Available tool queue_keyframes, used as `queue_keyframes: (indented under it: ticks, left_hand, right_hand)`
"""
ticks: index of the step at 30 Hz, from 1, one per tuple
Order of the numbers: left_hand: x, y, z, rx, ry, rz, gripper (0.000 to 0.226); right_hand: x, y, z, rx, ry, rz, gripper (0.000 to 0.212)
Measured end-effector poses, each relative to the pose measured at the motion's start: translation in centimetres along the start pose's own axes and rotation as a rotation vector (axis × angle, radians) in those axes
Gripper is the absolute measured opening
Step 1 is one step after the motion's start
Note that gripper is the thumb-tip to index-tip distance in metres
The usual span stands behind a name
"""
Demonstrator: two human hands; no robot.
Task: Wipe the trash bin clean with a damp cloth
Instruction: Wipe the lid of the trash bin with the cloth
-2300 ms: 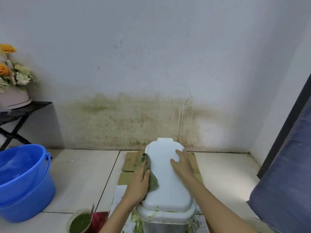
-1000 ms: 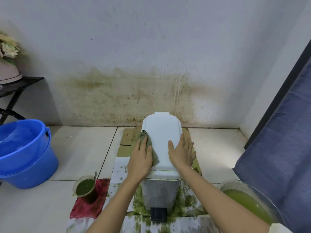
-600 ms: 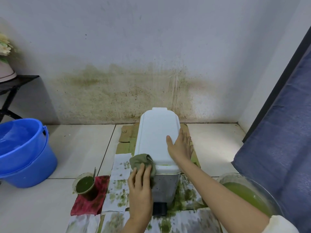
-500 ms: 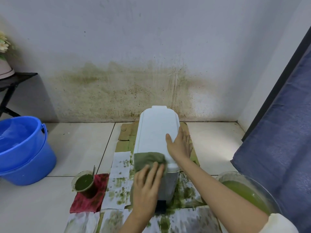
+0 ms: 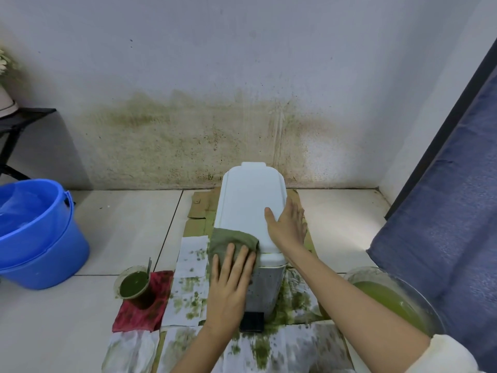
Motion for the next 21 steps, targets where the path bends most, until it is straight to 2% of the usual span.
queue_keyframes:
  ticks: [2, 3, 6, 7, 10, 13, 16, 21]
  left_hand:
    - [0.4, -0.2, 0.0, 0.046, 0.057, -0.007, 0.061]
    - [0.9, -0.5, 0.0, 0.067, 0.148, 0.067, 0.06]
    - [3.7, -2.5, 0.1, 0.1, 0.55, 0.543, 0.049]
    - [4.6, -3.7, -0.2, 0.135, 0.632, 0.628, 0.049]
    - [7.8, -8.3, -1.6, 0.289, 0.688, 0.614, 0.049]
    - [10.1, -12.3, -3.9, 0.429, 0.819, 0.605, 0.049]
    - [9.9, -14.4, -4.7, 0.443, 0.891, 0.658, 0.05]
    - [4.3, -13.8, -4.7, 0.452, 0.817, 0.488, 0.053]
  right_hand:
    - [0.1, 0.0, 0.0, -0.003, 0.011, 0.005, 0.072]
    - [0.1, 0.1, -0.1, -0.004, 0.024, 0.01, 0.072]
    - [0.3, 0.1, -0.3, 0.003, 0.13, 0.022, 0.066]
    - [0.4, 0.0, -0.4, 0.012, 0.185, 0.028, 0.062]
    - [0.8, -0.2, -0.9, 0.047, 0.285, 0.038, 0.053]
    - [0.9, -0.4, -0.9, 0.045, 0.24, 0.045, 0.051]
    - [0.8, -0.8, -0.1, 0.045, 0.131, 0.063, 0.051]
    - [-2.8, -1.2, 3.8, 0.047, -0.044, -0.001, 0.05]
Point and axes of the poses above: each hand's wrist, its own y-axis away from the middle knuckle, its own z-axis out of the back of the hand, x = y × z, the point moved 7 cm from there along -y, towards the middle knuckle, and after that the axes turned 4 degrees about -y, right-handed, at the moved point
